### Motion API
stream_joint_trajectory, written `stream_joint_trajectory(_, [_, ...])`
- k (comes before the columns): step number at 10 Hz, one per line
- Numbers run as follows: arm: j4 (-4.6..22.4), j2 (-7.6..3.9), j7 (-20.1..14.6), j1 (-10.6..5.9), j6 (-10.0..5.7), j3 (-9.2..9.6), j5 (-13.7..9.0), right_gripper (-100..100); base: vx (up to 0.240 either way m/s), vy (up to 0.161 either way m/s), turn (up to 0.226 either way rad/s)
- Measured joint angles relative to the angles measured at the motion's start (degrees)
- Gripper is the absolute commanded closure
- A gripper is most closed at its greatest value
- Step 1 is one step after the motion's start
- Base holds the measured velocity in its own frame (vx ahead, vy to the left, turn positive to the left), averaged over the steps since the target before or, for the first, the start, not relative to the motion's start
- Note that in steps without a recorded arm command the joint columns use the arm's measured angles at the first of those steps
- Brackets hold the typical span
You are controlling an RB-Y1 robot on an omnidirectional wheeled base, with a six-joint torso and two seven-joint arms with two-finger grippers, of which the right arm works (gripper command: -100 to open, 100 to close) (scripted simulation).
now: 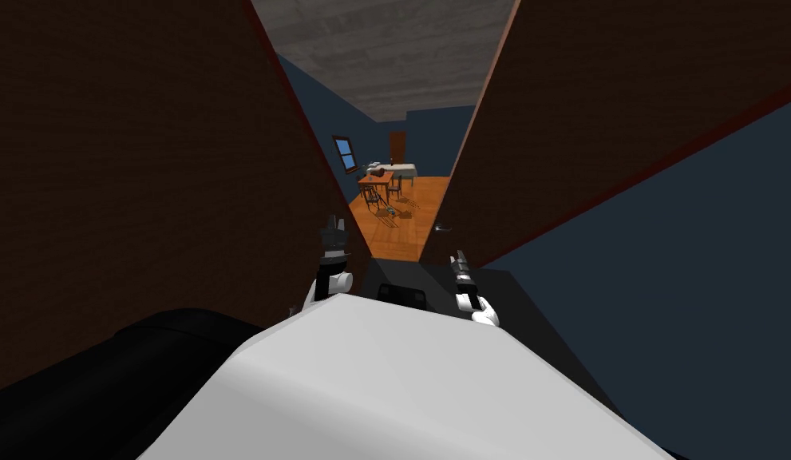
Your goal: Pull the door open
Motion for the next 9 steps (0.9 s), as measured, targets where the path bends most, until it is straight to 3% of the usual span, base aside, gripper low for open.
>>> stream_joint_trajectory(4, [6.06, -0.81, -0.77, -2.13, -2.08, -0.22, 0.75, -100, 0.138, 0.002, 0.018])
stream_joint_trajectory(9, [11.59, -1.68, -1.85, -3.94, -3.78, -0.37, 1.64, -100, 0.111, -0.002, 0.011])
